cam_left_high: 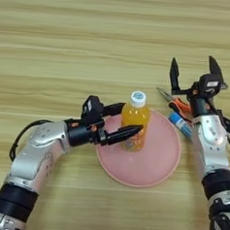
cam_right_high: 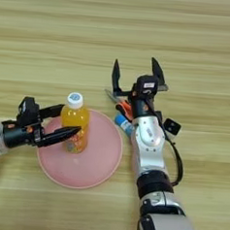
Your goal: Move the objects on the table
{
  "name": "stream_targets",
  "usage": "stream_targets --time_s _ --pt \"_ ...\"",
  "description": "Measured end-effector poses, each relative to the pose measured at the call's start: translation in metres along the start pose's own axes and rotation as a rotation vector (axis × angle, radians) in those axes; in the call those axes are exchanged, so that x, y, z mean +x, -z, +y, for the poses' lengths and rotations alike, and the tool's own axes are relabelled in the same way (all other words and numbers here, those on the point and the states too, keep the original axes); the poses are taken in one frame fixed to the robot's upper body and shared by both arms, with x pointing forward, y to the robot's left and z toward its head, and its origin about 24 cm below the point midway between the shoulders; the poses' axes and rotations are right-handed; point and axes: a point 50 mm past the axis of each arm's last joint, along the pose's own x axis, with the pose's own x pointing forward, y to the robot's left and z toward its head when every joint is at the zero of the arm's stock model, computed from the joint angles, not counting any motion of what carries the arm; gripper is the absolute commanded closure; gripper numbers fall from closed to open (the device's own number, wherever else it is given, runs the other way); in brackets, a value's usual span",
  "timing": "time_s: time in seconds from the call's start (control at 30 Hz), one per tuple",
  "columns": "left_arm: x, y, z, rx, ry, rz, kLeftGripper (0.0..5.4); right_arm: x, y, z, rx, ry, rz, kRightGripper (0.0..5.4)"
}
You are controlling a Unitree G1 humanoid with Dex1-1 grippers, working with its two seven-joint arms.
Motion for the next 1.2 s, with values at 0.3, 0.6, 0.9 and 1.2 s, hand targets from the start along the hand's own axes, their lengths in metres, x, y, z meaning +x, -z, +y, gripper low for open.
stream_targets --time_s 0.3,0.6,0.9,1.2 --pt "-0.0018 0.0008 -0.0027 0.068 0.042 0.005 1.98 0.0005 -0.0002 0.0012 -0.004 -0.004 -0.001 0.00" --pt "-0.0065 0.0012 -0.0084 0.089 0.093 0.009 1.48 0.0006 -0.0002 0.0024 -0.012 -0.011 0.000 0.00" --pt "-0.0086 -0.0009 -0.0099 0.107 0.106 0.007 0.59 0.0007 0.0000 0.0035 -0.013 -0.007 0.000 0.00" --pt "-0.0088 -0.0052 -0.0104 0.137 0.103 -0.016 0.02 0.0007 0.0000 0.0040 -0.013 -0.007 0.000 0.00"
